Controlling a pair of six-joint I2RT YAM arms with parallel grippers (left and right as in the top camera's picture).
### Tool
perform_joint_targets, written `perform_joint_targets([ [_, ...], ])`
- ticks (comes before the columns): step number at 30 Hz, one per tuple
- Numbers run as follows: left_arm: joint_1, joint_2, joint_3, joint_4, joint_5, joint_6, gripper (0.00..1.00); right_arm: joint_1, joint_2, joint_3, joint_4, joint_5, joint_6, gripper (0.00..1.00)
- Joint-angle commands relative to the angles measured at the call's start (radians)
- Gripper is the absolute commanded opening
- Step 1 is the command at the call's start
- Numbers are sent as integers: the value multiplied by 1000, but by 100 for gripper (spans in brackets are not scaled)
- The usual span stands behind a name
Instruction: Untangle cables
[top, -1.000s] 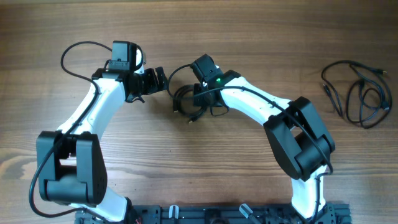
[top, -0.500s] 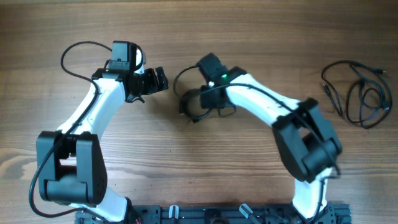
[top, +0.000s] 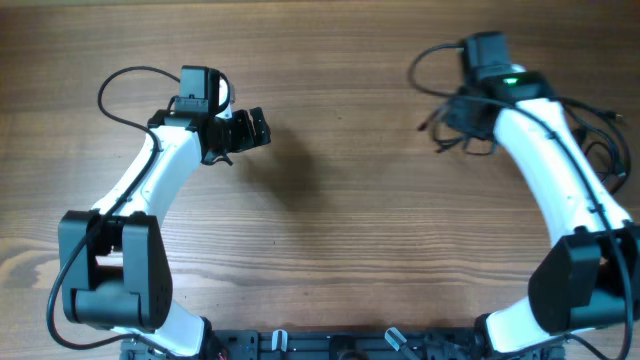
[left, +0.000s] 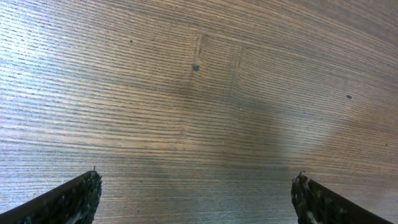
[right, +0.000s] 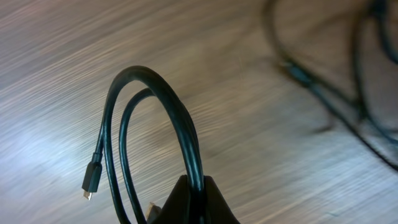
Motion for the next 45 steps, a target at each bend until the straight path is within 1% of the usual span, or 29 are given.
perform_joint_targets([
  [1,2,-8,-9,2,-13,-9,100,-103,0,-16,-6,-47,14,18],
  [2,2,-8,-9,2,-13,-9,100,-124,0,-16,-6,-61,14,40],
  [3,2,-8,-9,2,-13,-9,100,-143,0,-16,-6,-67,14,58],
  [4,2,-8,-9,2,-13,-9,100,-158,0,-16,-6,-66,15,85],
  [5,2,-8,-9,2,-13,-9,100,-169,0,-16,-6,-66,15,100],
  [16,2,-8,-9,2,-13,-9,100,-172,0,-16,6,-73,15,100],
  [26,2,-8,-9,3,-13,-9,100,-172,0,-16,157,-73,16,100],
  [38,2,-8,-9,4,-13,-9,100,-172,0,-16,163,-73,16,100],
  [45,2,-8,-9,31,-13,-9,100,-172,0,-16,163,-73,16,100],
])
